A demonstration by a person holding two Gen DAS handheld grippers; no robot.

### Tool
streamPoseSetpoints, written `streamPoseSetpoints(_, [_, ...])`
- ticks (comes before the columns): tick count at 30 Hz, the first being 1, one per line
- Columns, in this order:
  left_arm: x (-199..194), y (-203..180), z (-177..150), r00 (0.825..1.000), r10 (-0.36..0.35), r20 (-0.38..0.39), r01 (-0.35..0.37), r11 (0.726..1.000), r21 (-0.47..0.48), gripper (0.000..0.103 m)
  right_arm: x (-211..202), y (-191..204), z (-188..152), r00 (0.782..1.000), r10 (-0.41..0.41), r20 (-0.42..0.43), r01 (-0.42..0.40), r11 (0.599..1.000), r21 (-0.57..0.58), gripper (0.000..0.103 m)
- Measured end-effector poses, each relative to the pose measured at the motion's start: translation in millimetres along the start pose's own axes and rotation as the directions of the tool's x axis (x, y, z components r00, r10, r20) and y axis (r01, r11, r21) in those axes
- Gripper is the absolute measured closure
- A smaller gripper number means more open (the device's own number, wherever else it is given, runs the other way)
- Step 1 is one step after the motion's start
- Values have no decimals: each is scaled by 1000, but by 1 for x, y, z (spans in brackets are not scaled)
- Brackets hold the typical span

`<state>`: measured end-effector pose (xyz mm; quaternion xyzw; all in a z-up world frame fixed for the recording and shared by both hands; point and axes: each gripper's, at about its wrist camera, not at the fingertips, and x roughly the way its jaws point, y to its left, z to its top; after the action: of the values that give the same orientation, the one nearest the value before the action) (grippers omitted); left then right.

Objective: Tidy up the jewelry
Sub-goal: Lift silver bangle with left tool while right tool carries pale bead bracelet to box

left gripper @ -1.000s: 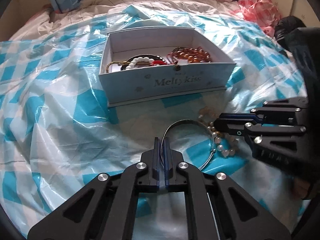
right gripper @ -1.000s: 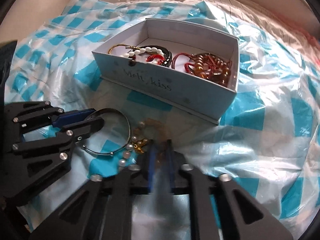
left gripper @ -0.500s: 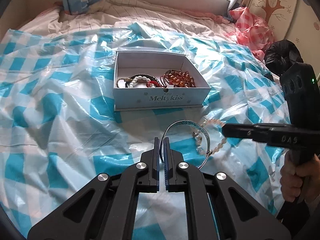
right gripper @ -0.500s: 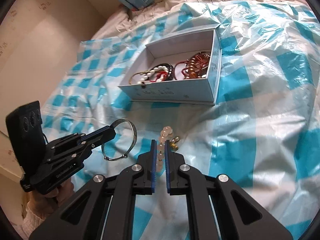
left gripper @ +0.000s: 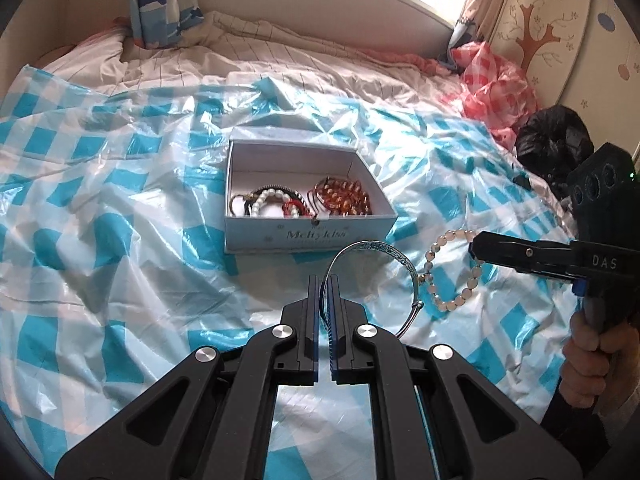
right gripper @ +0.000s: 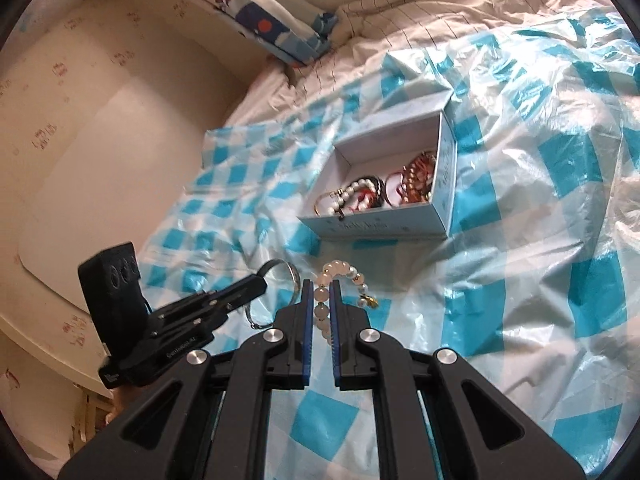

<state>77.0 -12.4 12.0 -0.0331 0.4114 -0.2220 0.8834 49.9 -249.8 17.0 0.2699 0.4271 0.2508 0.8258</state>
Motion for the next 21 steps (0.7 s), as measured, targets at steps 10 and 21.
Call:
streamPoseSetpoints(10, [-5,4,14,998,-1,60,3,999,-42,100,-3,5,19,998,34,61,-34,999,3,95])
streamPoseSetpoints(21, [0,5,32,995,14,96,-8,998,-63,100,1,8,37,992,58,111,-60,998,15,95])
